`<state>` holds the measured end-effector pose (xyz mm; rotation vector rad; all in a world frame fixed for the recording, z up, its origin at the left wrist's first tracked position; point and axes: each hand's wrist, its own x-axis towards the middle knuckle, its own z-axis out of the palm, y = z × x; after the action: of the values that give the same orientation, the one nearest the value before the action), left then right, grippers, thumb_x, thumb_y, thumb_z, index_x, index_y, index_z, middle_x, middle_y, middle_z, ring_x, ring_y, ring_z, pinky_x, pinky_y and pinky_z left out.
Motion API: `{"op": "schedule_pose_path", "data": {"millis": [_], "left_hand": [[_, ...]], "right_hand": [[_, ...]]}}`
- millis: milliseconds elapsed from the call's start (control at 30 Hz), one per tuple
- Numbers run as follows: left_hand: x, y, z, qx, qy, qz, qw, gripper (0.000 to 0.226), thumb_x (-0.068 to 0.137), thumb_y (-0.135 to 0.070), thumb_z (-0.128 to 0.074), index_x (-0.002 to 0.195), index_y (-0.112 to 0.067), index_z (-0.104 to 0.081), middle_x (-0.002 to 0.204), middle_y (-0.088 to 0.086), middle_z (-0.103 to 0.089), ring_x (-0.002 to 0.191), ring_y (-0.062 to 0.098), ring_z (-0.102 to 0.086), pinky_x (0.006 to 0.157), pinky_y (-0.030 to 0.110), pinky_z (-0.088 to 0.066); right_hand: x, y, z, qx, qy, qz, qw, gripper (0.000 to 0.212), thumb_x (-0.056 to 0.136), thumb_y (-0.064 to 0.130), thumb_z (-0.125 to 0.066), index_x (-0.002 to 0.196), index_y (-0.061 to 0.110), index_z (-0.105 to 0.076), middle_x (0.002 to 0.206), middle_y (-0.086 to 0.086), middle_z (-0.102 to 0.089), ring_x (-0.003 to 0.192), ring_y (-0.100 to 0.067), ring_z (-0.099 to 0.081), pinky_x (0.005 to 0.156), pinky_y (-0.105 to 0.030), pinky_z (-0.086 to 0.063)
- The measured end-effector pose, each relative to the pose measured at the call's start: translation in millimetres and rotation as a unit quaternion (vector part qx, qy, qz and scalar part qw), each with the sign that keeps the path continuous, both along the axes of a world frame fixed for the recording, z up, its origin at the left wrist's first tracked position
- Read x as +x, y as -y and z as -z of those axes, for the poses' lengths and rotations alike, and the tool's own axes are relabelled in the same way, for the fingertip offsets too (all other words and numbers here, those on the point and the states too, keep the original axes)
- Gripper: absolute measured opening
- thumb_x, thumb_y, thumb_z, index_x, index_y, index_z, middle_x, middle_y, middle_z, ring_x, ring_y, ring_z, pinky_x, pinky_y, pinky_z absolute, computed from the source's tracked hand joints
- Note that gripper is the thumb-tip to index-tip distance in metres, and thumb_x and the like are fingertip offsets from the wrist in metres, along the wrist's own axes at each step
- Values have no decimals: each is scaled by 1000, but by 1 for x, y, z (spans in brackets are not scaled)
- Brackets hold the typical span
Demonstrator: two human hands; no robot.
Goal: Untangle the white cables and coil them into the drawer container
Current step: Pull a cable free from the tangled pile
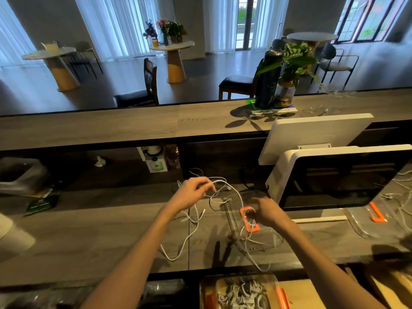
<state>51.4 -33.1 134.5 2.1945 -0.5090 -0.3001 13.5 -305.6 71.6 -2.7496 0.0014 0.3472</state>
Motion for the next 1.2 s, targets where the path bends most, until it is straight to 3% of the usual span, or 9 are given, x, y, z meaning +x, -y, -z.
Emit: {"op": "schedule_pose_path", "data": {"millis": [100,167,333,533,667,800,900,1067,1200], "left_hand": [[-18,17,6,-29,-33,15,999,22,104,-24,-53,99,-20,-75,59,-8,-53,54,7,-47,58,22,-39],[-25,25,9,-46,-41,19,998,22,104,-24,-53,99,-20,-75,56,-11,-53,53,6,-47,57,20,-39],[-31,31,14,-63,-31,-7,998,21,104,-28,-54,96,-23,-73,57,-9,-55,55,7,-50,59,23,-41],[-38,20,30,-20,-44,9,999,25,99,-37,-62,89,-20,-76,51,-14,-49,50,5,-37,52,22,-30],[-43,-5,51,-47,-113,-39,992,29,102,-34,-57,88,-16,-74,58,-2,-47,55,15,-41,57,31,-37],[-52,-4,51,-180,-152,-132,963,34,106,-29,-49,98,-3,-68,53,-7,-43,52,7,-41,61,31,-45],[-57,10,45,-279,-162,-200,925,40,105,-36,-48,105,-1,-66,57,-3,-37,49,8,-31,47,22,-30],[-59,28,35,-442,-202,-237,841,38,110,-26,-36,118,2,-61,65,-1,-42,52,7,-32,45,18,-27],[-70,39,45,-385,-203,-289,853,37,109,-31,-37,107,-1,-59,62,-1,-48,54,8,-40,55,20,-36]], "right_hand": [[-9,-10,-10,155,121,-18,980,56,90,28,-78,142,32,-58,137,8,-54,119,-10,-61,100,-28,-53],[-15,-19,-22,201,145,-68,966,39,95,25,-73,133,31,-66,133,13,-58,115,0,-60,98,-18,-51],[-31,-28,-39,374,53,-4,926,21,106,23,-53,109,15,-72,90,5,-77,87,-5,-74,78,-18,-54],[-37,-10,-30,385,119,103,909,20,105,24,-57,93,16,-71,83,-10,-71,71,-23,-67,66,-38,-56],[-40,26,-22,363,144,199,899,20,105,21,-56,93,17,-71,83,-7,-70,76,-15,-64,65,-24,-49],[-48,37,-12,348,38,120,929,15,104,16,-57,109,18,-71,91,-5,-73,81,-10,-70,65,-18,-55],[-52,27,-7,366,-22,47,929,18,99,27,-64,113,17,-71,95,-2,-76,85,-11,-74,78,-25,-61],[-56,3,-9,429,-2,22,903,27,92,39,-68,113,22,-72,89,-1,-75,81,-17,-72,77,-32,-62],[-66,-16,-10,504,73,54,859,20,95,34,-63,106,21,-74,79,-10,-68,71,-22,-62,65,-31,-50]]}}
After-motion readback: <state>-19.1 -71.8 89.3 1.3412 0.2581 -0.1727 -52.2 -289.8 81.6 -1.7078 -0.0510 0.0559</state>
